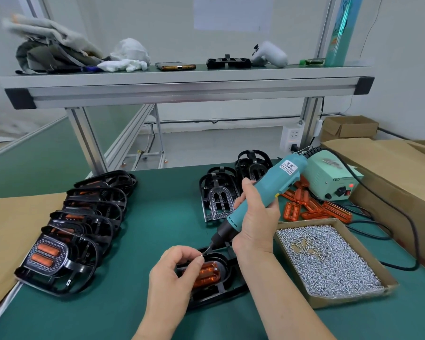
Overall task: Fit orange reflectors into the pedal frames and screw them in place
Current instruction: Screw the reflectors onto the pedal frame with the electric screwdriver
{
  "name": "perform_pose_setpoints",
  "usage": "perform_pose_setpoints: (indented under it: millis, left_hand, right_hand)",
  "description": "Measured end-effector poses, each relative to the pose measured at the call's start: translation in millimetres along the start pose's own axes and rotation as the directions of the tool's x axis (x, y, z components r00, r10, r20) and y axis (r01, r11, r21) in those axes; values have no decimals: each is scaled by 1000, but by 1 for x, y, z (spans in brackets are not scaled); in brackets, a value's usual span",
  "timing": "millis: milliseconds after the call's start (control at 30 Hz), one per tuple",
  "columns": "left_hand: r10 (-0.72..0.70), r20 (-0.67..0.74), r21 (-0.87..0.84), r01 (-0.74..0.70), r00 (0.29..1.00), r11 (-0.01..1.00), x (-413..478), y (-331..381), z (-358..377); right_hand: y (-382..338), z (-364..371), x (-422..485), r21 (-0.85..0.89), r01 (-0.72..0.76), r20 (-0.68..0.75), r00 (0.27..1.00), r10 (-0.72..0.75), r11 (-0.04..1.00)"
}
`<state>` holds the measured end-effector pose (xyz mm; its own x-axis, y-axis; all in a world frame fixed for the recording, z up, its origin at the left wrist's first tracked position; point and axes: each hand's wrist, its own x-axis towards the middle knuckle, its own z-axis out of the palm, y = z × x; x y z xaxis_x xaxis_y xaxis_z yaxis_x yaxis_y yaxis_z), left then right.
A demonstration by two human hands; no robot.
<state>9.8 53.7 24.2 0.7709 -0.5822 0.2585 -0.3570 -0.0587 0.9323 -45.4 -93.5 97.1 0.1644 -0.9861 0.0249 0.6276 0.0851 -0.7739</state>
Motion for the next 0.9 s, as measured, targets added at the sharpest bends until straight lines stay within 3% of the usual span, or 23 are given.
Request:
perform_pose_setpoints:
  millis: [200,333,467,567,733,900]
  left_hand:
    - [29,-33,14,-29,999,999,-3,2,2]
    - [185,-98,168,-167,978,972,-7,0,4]
    - [469,-160,314,-405,869,859,-6,-3,5]
    - [596,-163,377,-509,786,774,-3,-10,7]
    - [611,-158,391,-520,775,760,-3,-15,8]
    - [489,-164,347,-414,857,841,-4,-6,7]
  right_hand:
    - [2,1,-3,-26,-1,-12,1000,0,1000]
    - [4,2,-4,-59,0,-59,998,-3,998]
    - [8,1,-5,-51,-72,-145,987,64,996]
    - [10,-1,-3,-33,-126,-197,973,117,992]
    - [13,-2,-4,-28,-147,-191,972,139,989]
    - [11,4,-5,-47,-94,-133,987,87,994]
